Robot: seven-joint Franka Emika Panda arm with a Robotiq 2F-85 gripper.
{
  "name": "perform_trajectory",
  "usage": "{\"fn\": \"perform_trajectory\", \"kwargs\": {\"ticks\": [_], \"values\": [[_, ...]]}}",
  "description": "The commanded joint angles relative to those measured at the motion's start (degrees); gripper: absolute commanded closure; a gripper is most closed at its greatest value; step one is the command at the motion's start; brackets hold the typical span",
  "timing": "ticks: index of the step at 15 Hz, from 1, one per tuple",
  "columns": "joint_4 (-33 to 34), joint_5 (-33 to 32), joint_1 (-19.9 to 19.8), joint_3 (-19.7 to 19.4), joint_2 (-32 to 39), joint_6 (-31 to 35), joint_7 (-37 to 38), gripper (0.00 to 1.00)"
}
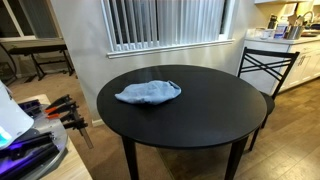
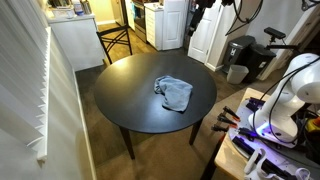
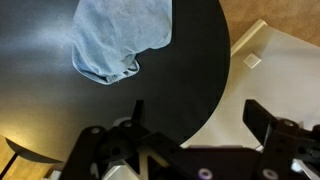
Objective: Use the blue cloth to wipe the table
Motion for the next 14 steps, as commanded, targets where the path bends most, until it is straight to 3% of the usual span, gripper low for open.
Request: {"fn": "perform_trajectory", "kwargs": {"ticks": [1, 7, 11, 14], "values": [[0.13, 0.35, -0.91, 0.78, 0.04, -0.16, -0.25, 0.0], [1.4, 0.67, -0.69, 0.68, 2.59, -0.85, -0.71, 0.0], [6.32, 3.92, -0.57, 0.58, 14.89, 0.86, -0.43, 0.0], [8.7, 3.58, -1.87, 1.05, 23.86, 8.43, 1.36, 0.0]]}}
